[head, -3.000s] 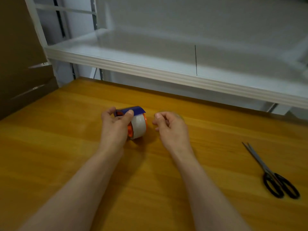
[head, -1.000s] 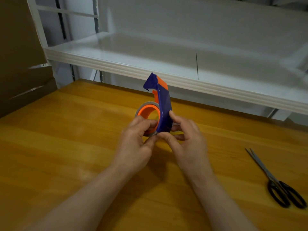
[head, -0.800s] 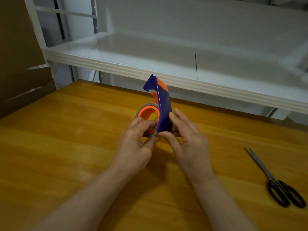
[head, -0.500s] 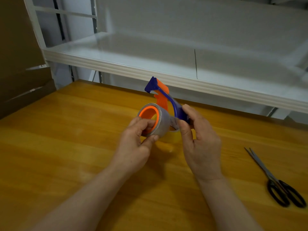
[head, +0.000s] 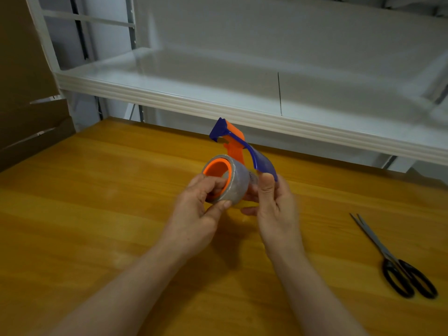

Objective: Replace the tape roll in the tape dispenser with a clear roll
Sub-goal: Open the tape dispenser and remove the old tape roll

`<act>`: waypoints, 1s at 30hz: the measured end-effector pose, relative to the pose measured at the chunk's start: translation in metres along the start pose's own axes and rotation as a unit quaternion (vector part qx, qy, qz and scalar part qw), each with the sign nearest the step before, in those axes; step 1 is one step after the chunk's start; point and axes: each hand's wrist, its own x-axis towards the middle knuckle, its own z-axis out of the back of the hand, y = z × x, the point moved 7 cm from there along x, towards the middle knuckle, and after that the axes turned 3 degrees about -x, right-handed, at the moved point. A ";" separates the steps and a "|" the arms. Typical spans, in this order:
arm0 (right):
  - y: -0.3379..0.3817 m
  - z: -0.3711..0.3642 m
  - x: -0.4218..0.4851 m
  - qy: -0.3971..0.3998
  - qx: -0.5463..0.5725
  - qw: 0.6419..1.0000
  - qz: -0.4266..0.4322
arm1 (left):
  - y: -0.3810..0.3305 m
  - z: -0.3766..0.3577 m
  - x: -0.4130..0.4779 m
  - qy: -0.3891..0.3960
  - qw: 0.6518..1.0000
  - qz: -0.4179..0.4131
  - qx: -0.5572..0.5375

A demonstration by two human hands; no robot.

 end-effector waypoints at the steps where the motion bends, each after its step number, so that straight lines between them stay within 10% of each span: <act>1: -0.002 -0.003 -0.001 0.011 0.031 0.999 -0.026 | 0.001 0.000 0.000 0.001 1.000 0.000 0.005; 30: -0.002 -0.007 -0.001 0.077 0.201 0.967 -0.136 | -0.010 0.002 -0.006 -0.040 0.995 -0.044 0.086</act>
